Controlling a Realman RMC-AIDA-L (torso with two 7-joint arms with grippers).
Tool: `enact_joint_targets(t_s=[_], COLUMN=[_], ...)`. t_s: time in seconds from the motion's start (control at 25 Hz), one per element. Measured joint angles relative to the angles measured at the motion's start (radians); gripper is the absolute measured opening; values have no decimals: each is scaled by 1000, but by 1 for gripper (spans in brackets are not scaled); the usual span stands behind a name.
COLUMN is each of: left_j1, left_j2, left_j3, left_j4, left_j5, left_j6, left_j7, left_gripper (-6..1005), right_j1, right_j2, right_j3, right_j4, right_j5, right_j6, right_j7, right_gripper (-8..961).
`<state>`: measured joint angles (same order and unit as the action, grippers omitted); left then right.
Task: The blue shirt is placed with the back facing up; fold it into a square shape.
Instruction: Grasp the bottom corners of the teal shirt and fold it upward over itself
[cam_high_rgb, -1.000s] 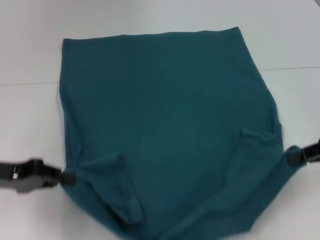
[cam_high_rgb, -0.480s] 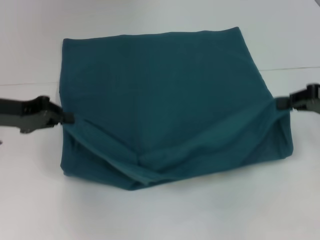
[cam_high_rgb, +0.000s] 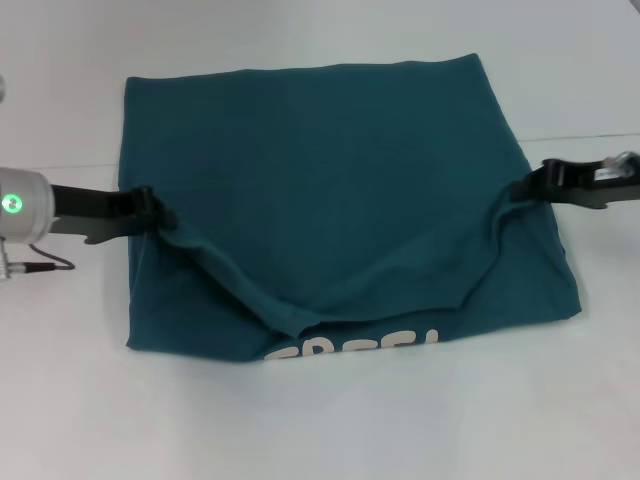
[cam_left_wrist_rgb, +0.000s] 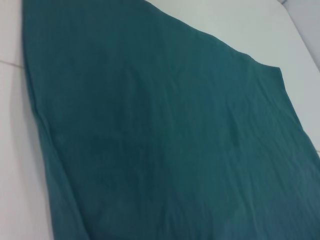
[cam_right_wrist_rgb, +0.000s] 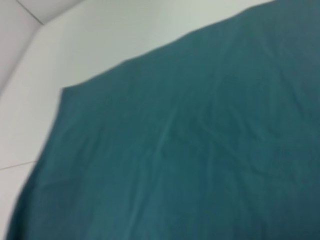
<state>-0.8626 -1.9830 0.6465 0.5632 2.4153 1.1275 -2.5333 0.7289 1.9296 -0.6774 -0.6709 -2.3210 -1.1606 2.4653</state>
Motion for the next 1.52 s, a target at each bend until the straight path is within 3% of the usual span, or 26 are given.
enact_joint_targets(t_s=[0.28,0.68,0.8,0.92,1.04,1.52], left_j1=[-16,-76,-90,-92,-88,-76], left_j2=[-13,12,-4,-31,-45,-42], left_j3=[42,48,60,121,166,168], left_j4=[0,23,14,-9,-34,-25], left_j5=[0,6,7,8,13,17], left_j6=[-57,-115,-194,-314,-391,-464], left_j7=[11,6,60,84,80,32], left_gripper=[19,18,17,18,27,63], right_j1=[28,68,84,98,106,161], right_j2=[23,19,23,28,35,38], right_j3=[-63,-47,-55,-85,-135,-199], right_j4=[42,21,55,119,162,176], right_j5=[-1,37,36,34,33,32], right_j6=[153,247,324,436,521,611], right_j7=[0,2,-3,-17,-24,-37], right_gripper=[45,47,48,49,49,52])
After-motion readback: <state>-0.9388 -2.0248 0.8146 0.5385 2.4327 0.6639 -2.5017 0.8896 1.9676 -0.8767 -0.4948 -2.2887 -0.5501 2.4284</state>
